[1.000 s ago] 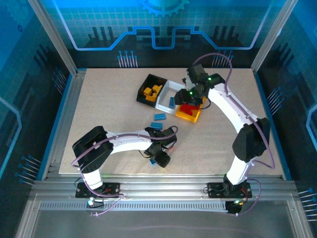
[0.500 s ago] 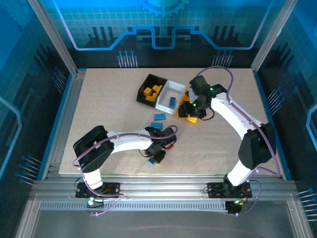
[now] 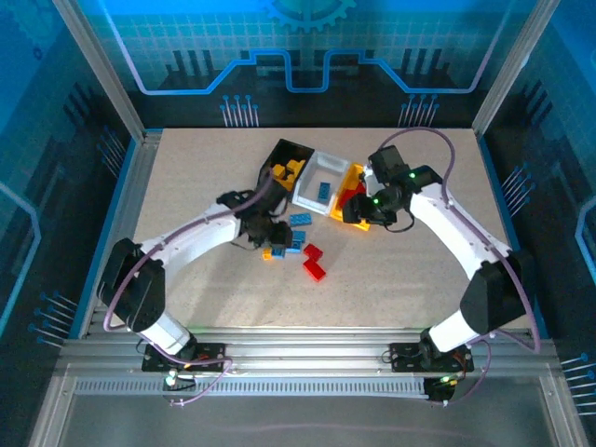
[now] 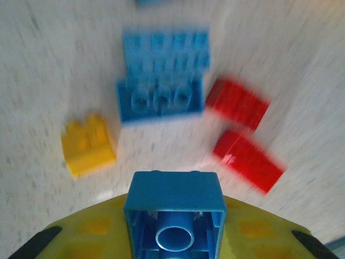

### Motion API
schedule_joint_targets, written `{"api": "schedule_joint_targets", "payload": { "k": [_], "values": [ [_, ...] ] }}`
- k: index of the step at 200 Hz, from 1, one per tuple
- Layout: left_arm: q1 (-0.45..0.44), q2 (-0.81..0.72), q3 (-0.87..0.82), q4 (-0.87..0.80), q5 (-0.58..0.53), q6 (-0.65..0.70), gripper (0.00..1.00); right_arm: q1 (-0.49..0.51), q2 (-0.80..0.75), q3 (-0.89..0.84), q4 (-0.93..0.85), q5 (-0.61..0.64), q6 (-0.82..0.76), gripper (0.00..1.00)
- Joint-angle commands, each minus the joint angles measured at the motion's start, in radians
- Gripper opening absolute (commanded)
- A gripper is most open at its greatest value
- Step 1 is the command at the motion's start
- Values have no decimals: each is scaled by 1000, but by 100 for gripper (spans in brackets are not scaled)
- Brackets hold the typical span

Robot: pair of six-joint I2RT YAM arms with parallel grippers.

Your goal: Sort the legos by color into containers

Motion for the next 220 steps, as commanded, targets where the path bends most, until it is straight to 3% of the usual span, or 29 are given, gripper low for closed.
{"api": "schedule_joint_targets", "payload": {
  "k": [1,66,96,134,220],
  "values": [
    [56,68,145,55,119,-113,28,-16,-77,-54,19,6,35,60],
    [89,562,862,-93,106,-135,28,-18,-252,-189,2,31,91,60],
    [89,738,1080,-142,93,-140,28,-18,-336,-233,-30,62,110,60],
    [88,815,1118,-110,75,-151,29,-20,-412,-268,-69,79,122,61],
    [88,772,1079,-111,77,-116,47,-7,-408,-288,-54,60,132,64]
  ]
}}
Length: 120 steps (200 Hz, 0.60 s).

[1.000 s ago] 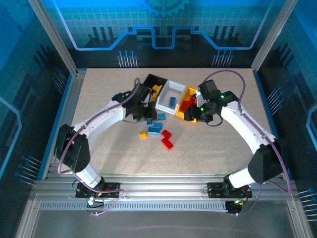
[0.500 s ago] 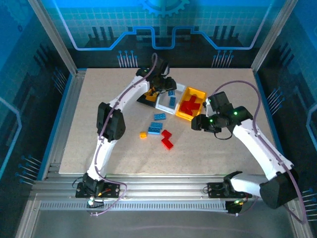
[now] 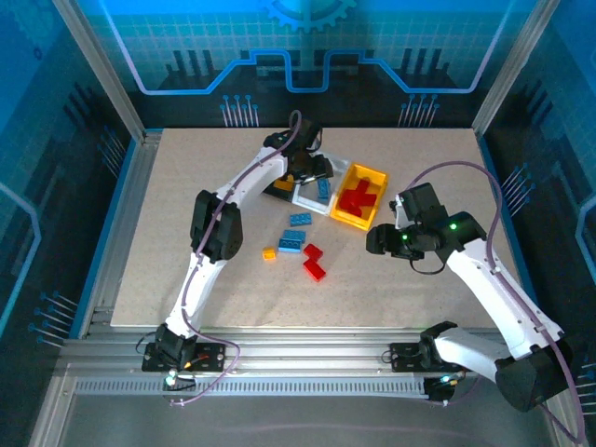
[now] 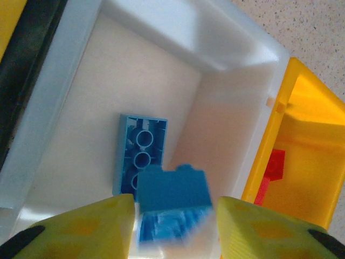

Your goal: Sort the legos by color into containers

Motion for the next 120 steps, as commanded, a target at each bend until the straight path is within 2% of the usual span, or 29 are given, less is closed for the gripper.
{"api": "schedule_joint_targets", "payload": {
  "k": [1,36,60,89,120],
  "values": [
    [3,-60,-5,-19,-6,24,47,-3,21,-6,5,-8,14,64],
    [3,-149,-73,-23,-15,47,49,61,132,9,28,-54,-23,67],
    [5,-267,-170,-19,-37,75,51,192,267,69,13,0,-73,68],
    [19,-460,-382,4,-64,106,54,350,454,189,-7,82,-140,69],
    [61,-709,-695,56,-85,89,56,445,647,303,-12,104,-194,69]
  ]
}}
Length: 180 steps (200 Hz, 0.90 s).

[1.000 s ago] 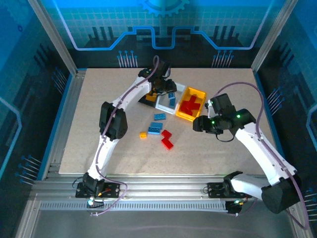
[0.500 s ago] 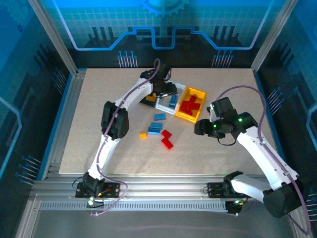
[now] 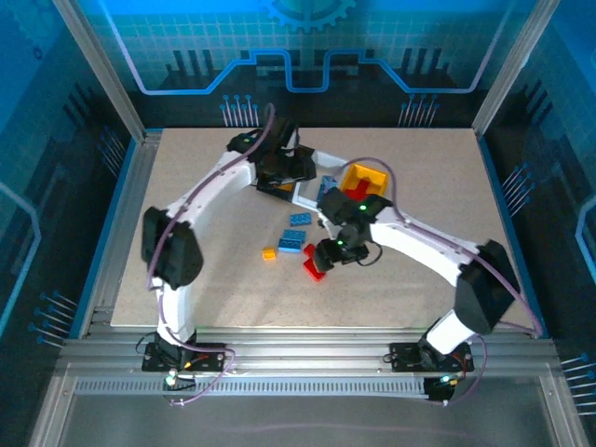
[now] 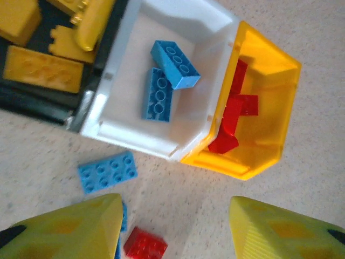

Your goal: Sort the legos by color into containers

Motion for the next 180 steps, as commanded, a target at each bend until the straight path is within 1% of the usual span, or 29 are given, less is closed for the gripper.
{"api": "schedule_joint_targets", "payload": {
  "k": [1,25,43,64,87,130,150,180],
  "values": [
    [45,-172,-198,27,-37,15,56,55,112,85,-30,50,-70,69],
    [91,-370,-426,52,-41,-17,57,78,226,163,-50,85,-98,69],
    [127,-498,-557,50,-36,-41,58,79,279,195,-56,115,-111,68],
    [160,-628,-671,32,-32,-63,59,80,331,224,-59,123,-127,68],
    [184,-729,-751,-2,-32,-73,60,80,385,249,-57,122,-137,67],
    [206,-819,-823,-32,-30,-90,61,76,452,279,-57,133,-145,63],
    [207,-819,-827,-30,-27,-94,61,76,472,277,-54,142,-143,61],
    [207,-805,-815,-29,-22,-86,61,77,482,265,-45,156,-140,54]
  ]
}}
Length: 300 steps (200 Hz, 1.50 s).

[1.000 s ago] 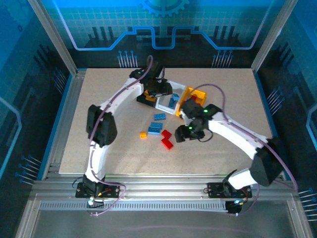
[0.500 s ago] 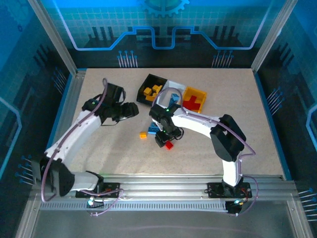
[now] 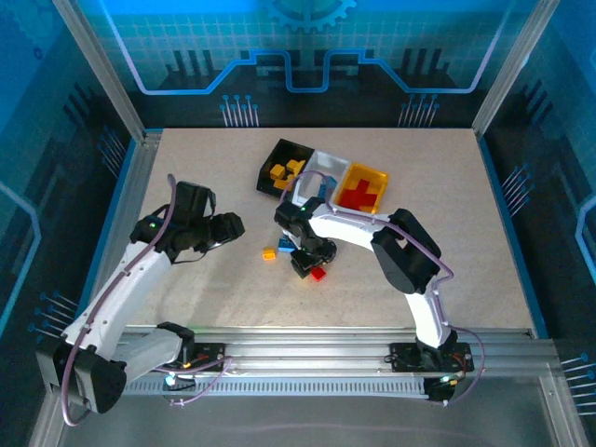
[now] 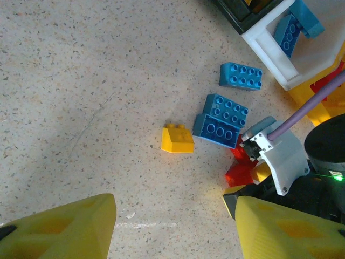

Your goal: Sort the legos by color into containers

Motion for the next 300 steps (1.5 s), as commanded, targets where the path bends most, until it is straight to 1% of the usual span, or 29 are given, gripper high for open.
{"api": "schedule_joint_targets", "payload": {
  "k": [1,27,57,86,110,139,178,212,240,265,300],
  "values": [
    [8,1,-3,-14,6,-3,61,3,20,11,-15,26,-6,53],
    [8,18,5,-17,9,8,61,9,2,4,-14,32,-2,41],
    [8,39,11,-7,16,11,62,13,-49,17,-20,15,-3,33],
    [8,57,14,12,26,1,62,5,-99,67,-51,-18,3,31],
    [9,63,8,22,35,-10,62,-30,-148,124,-73,-69,15,30],
    [8,61,-13,39,53,-33,62,-140,-204,209,-78,-151,41,30],
    [3,43,-71,78,90,-89,63,-358,-229,270,-11,-194,105,31],
    [-35,35,-97,90,85,-120,65,-524,-163,304,42,-170,151,31],
    [-76,37,-101,87,71,-136,66,-632,-80,340,74,-172,200,31],
    [-94,40,-107,89,68,-147,67,-680,-3,383,99,-179,233,31],
    [-99,53,-101,79,70,-141,68,-685,98,461,95,-182,250,32]
  ]
}}
